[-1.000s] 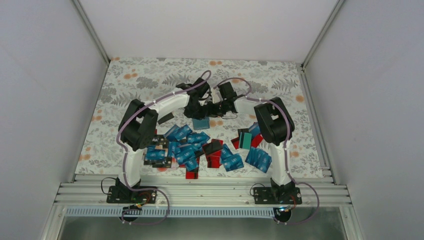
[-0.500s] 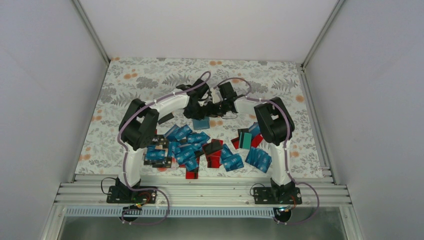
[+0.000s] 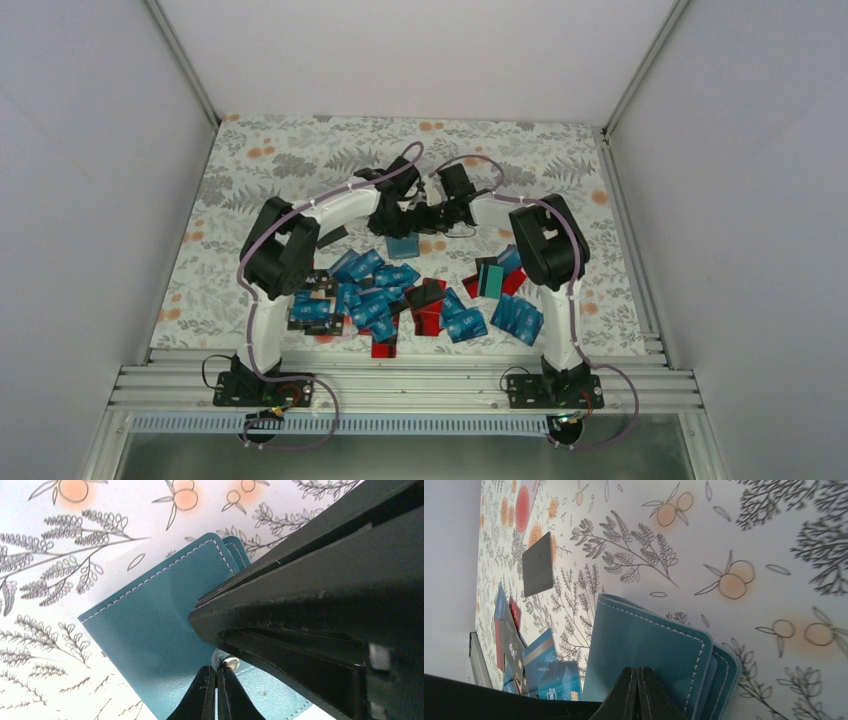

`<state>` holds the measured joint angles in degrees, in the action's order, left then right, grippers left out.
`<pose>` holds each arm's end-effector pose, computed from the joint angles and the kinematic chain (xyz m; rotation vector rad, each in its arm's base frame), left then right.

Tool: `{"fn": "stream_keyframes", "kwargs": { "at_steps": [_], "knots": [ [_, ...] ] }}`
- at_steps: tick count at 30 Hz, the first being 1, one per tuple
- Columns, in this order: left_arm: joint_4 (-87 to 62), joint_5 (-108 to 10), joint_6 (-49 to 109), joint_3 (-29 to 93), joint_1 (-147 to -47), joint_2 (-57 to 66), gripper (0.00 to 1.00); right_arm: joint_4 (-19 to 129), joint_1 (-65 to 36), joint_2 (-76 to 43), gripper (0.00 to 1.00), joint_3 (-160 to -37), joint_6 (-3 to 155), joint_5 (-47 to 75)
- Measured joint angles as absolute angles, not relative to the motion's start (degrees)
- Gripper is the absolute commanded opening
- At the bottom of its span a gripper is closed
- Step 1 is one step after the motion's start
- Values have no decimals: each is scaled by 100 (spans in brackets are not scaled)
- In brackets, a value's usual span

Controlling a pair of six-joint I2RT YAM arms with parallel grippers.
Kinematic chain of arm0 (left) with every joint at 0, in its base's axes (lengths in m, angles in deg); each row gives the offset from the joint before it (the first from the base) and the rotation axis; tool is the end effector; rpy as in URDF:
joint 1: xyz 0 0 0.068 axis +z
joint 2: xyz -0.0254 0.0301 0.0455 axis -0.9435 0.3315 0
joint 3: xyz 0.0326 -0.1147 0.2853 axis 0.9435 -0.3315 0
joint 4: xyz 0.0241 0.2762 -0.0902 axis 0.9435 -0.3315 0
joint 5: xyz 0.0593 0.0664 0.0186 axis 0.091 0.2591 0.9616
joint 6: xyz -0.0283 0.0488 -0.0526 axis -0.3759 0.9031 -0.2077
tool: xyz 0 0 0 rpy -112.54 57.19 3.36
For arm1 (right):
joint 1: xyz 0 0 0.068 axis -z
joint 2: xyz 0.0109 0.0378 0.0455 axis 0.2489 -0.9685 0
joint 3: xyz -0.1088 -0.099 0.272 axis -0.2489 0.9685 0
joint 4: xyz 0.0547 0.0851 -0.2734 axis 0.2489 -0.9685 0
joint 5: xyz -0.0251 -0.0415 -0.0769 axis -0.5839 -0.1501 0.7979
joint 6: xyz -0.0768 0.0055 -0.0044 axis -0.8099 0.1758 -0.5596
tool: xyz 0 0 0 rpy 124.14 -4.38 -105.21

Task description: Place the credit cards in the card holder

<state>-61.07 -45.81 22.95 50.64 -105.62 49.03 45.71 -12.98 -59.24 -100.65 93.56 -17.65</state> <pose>0.3881 -0.2785 0.1566 0.4400 2.9064 -0.2832 0.4191 0.2642 0.1052 -0.3581 2.6399 1.2109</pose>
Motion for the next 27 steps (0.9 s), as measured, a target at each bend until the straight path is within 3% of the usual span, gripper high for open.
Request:
{"fn": "stream_keyframes", "kwargs": {
  "at_steps": [15, 27],
  "knots": [
    [-6048, -4605, 2470, 5362, -10562, 5180, 2, 4750, -1178, -5874, 5, -9936, 9362, -1722],
    [-5790, -4588, 2509, 5200, -10536, 5183, 2, 4366, -1082, -4657, 4, -9156, 9297, -1448]
  ]
}}
